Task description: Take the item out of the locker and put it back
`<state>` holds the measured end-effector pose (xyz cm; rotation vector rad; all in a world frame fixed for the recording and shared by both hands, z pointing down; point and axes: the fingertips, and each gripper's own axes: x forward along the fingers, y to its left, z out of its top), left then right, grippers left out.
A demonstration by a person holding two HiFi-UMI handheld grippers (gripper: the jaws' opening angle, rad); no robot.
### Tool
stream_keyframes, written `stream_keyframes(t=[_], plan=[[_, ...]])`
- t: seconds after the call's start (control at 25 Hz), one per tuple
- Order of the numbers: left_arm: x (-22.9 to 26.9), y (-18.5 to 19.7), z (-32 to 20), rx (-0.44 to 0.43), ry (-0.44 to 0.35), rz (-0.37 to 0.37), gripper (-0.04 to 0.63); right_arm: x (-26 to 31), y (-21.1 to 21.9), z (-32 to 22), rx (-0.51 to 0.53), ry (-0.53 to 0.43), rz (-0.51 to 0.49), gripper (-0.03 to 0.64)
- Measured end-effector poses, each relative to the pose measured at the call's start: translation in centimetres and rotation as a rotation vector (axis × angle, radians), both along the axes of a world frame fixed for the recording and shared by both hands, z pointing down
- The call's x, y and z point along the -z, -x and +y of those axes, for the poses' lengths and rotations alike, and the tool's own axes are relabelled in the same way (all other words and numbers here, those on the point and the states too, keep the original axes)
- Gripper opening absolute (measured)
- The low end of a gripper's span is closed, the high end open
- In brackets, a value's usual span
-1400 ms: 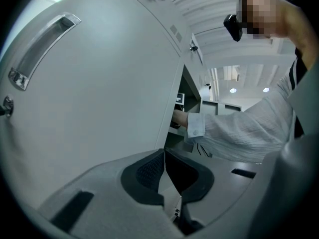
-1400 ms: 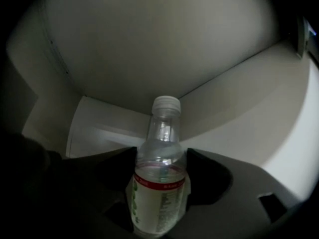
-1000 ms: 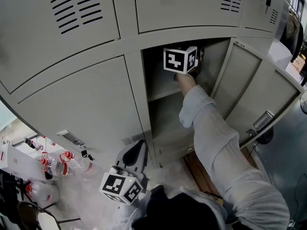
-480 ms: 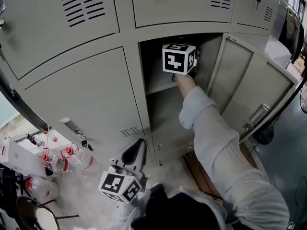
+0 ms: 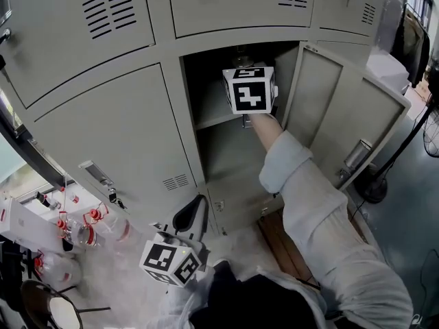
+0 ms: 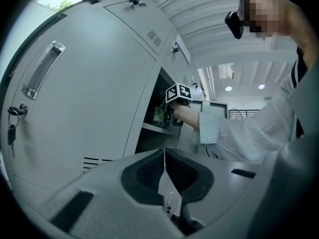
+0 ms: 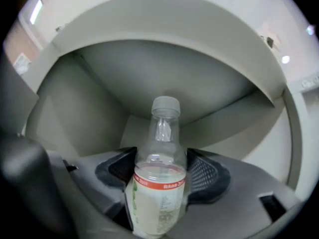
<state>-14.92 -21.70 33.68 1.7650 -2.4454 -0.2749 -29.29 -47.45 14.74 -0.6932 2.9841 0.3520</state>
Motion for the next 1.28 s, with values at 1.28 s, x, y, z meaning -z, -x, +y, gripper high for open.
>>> stream_keyframes(t=[1.28], plan=[[-2.2, -4.0, 0.9, 0.008, 0.025, 0.004, 0.015, -4.4, -8.5, 5.9, 0.176, -0.32, 0.217, 0.313]])
